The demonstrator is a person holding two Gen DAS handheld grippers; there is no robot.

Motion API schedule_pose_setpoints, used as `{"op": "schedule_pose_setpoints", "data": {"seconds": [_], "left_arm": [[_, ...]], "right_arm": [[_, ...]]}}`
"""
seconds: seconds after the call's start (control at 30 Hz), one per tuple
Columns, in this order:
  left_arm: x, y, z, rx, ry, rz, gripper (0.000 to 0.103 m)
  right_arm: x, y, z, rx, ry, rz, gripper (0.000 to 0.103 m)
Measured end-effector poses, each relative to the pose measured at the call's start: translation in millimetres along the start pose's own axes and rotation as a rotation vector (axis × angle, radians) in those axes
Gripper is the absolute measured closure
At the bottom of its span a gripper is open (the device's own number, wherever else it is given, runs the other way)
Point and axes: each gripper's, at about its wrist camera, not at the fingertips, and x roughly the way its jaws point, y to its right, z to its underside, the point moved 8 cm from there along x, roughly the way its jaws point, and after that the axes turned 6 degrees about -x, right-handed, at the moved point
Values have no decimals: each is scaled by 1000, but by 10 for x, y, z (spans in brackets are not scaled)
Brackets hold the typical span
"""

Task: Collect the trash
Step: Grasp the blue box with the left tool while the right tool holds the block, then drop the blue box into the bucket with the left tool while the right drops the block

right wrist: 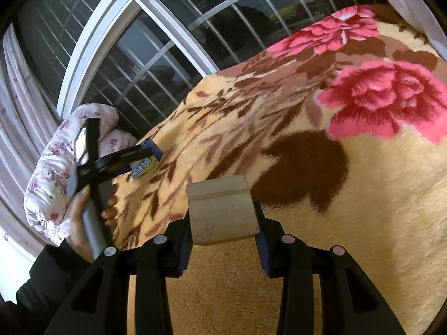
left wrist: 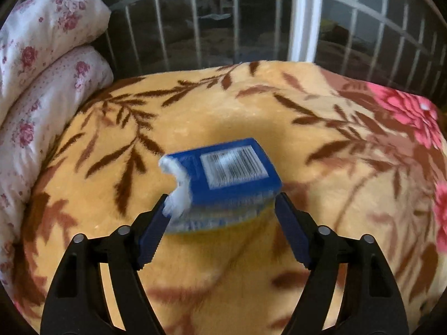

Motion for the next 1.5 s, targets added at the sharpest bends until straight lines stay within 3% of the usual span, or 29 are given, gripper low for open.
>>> {"op": "schedule_pose_setpoints", "data": {"seconds": [0.2,0.33,0.5,0.6,0.9,1.03,1.27,1.5], "left_arm": [[230,10,-87,-20,-1,-43,27],[243,-61,-56,-78,-6,6,39],[-157,-3,43,-24,47,46,39],[-636,64,244,2,67,128,39],[-2276,132,1407,49,126,338,39],[-2693,99,1928,57,119,374,39],[-3136,148,2765,156,133,408,39],[-3002,129,3468,233,51,360,39]], "right_arm": [[-1,8,3,12,1,-17,65],[12,35,3,28,-3,-23,65],[5,33,10,29,-1,-20,65],[1,44,-3,32,4,-15,65],[-97,36,11,37,-6,20,65],[-459,-220,137,-88,21,51,65],[-1199,-581,635,-253,34,89,65],[-1838,-805,1276,-393,29,134,64]]}}
